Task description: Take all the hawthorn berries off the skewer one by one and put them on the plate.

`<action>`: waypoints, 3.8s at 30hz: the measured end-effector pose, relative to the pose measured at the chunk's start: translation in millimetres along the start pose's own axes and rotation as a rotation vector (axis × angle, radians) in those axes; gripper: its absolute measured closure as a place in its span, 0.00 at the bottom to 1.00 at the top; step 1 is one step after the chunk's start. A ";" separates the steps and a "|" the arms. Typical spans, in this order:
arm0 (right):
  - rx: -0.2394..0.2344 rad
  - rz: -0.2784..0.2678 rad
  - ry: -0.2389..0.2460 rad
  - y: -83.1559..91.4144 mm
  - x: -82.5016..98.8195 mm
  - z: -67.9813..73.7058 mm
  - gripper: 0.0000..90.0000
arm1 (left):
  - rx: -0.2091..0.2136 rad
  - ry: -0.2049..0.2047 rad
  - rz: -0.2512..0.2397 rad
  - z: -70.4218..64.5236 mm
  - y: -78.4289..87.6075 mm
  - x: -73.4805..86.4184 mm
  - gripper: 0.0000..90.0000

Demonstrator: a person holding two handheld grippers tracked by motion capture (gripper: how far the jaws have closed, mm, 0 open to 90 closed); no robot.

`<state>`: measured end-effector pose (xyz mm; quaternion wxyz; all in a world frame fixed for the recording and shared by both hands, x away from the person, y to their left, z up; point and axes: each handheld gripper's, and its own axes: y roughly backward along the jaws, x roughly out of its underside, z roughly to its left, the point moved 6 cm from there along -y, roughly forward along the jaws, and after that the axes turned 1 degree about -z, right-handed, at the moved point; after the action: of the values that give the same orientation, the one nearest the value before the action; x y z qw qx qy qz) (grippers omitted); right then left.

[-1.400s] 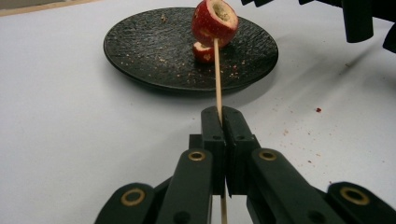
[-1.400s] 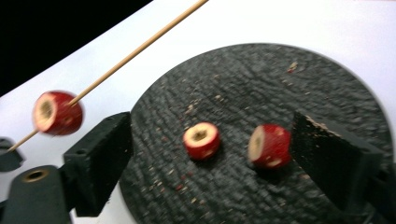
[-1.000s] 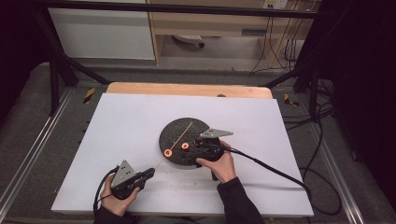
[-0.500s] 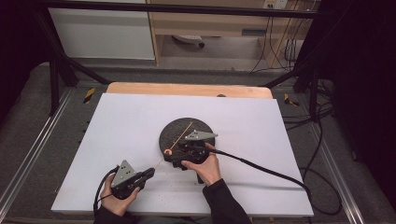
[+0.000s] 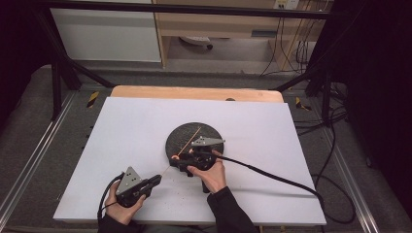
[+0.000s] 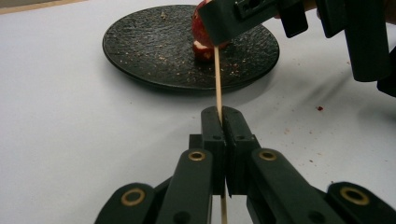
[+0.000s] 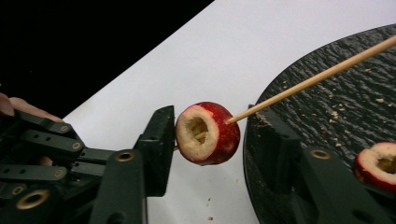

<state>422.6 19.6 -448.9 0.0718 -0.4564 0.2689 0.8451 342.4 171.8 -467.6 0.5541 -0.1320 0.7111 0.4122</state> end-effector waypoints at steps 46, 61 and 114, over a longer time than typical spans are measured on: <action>0.148 -0.111 -0.005 43.1 -76.0 -41.7 0.68 | -0.007 -0.004 -0.065 0.9 8.3 -7.9 0.98; 0.248 -0.163 -0.012 70.7 -104.9 -70.9 0.69 | -0.007 -0.006 -0.071 1.2 9.8 -8.5 0.98; 0.315 0.043 0.019 9.5 -23.9 -109.8 0.59 | -0.016 0.000 -0.055 3.3 8.3 -6.7 0.98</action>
<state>513.3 -42.6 -474.0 0.1217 -0.4417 0.4087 0.7893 341.6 177.6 -458.0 0.5640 -0.1557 0.7040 0.4025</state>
